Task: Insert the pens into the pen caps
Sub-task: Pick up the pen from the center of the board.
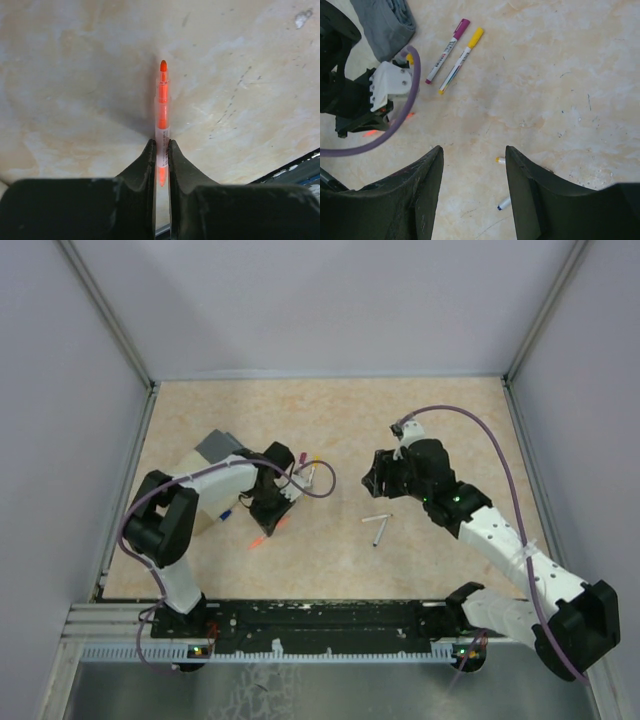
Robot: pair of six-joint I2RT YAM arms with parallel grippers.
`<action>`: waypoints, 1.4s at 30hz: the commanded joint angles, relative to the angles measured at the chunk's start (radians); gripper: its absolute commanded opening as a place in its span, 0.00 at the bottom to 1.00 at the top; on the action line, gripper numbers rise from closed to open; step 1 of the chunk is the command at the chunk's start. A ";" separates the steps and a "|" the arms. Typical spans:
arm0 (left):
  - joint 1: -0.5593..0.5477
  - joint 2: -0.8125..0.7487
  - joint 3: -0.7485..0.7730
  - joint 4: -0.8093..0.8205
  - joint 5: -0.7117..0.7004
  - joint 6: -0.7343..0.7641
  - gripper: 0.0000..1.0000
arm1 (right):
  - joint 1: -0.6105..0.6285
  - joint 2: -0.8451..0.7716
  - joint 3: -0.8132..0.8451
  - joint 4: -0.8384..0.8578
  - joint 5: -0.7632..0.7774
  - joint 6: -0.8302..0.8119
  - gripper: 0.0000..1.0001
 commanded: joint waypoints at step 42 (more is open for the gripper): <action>-0.114 -0.094 -0.067 0.160 0.003 -0.074 0.15 | 0.003 -0.207 -0.100 0.009 0.249 0.186 0.52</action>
